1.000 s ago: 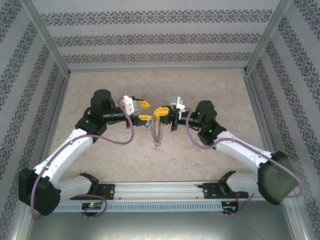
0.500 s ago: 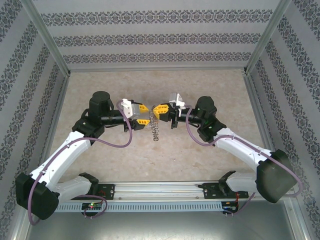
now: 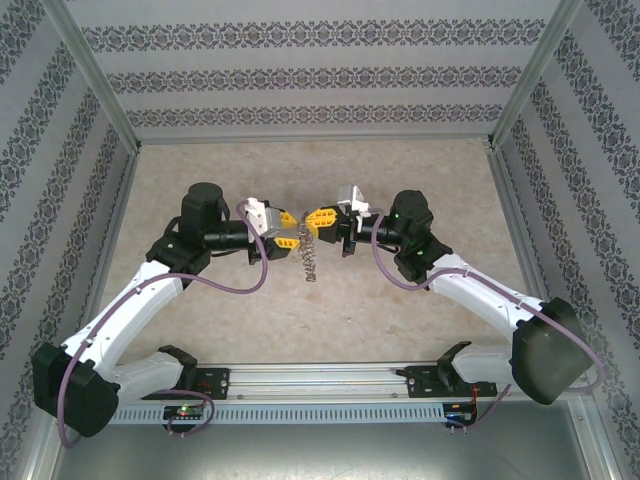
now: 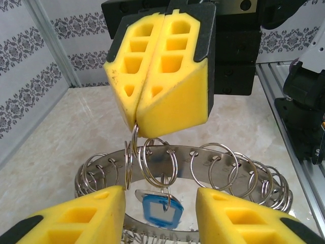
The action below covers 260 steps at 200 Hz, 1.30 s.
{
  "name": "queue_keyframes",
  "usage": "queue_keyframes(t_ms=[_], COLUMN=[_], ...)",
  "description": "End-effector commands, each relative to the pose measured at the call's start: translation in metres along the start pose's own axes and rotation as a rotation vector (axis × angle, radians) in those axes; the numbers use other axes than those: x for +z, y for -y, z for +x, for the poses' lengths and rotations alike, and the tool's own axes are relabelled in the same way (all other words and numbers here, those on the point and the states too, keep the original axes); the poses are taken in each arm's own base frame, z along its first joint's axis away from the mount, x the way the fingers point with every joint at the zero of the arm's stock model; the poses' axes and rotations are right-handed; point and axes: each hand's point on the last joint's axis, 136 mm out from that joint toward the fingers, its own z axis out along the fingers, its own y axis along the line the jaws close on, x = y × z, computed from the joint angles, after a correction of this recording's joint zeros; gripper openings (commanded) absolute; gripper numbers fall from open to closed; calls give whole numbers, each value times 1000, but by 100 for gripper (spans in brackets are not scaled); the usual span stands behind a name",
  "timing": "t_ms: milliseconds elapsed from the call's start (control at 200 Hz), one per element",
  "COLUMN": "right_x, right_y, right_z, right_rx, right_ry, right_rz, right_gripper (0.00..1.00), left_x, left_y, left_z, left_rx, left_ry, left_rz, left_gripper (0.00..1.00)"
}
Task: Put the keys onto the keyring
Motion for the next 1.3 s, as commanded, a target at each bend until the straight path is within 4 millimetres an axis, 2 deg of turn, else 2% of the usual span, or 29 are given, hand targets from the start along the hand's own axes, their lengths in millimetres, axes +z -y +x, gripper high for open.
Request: queue_keyframes(t_ms=[0, 285, 380, 480, 625, 819, 1154, 1294], right_x=[-2, -1, -1, 0, 2, 0, -5, -4], right_y=[-3, -2, -2, -1, 0, 0, -10, -17], right_z=[-22, -22, -22, -20, -18, -11, 19, 31], right_rx=[-76, -83, -85, -83, -84, -85, -115, -136], right_ry=[50, 49, 47, 43, 40, 25, -76, -139], right_rz=[-12, -5, 1, 9, 11, 20, -10, -35], right_gripper=[0, 0, 0, 0, 0, 0, 0, 11], left_x=[0, 4, 6, 7, 5, 0, -10, -13], left_y=[0, -5, -5, -4, -1, -2, -7, -10], left_z=[-2, -2, -5, -5, 0, 3, 7, 4], left_rx=[-20, -51, -58, -58, -53, -23, 96, 141], left_ry=[13, 38, 48, 50, 35, -7, -107, -123], left_rz=[18, 16, 25, 33, 28, -6, -60, -81], left_gripper=[37, 37, 33, 23, 0, 0, 0, 0])
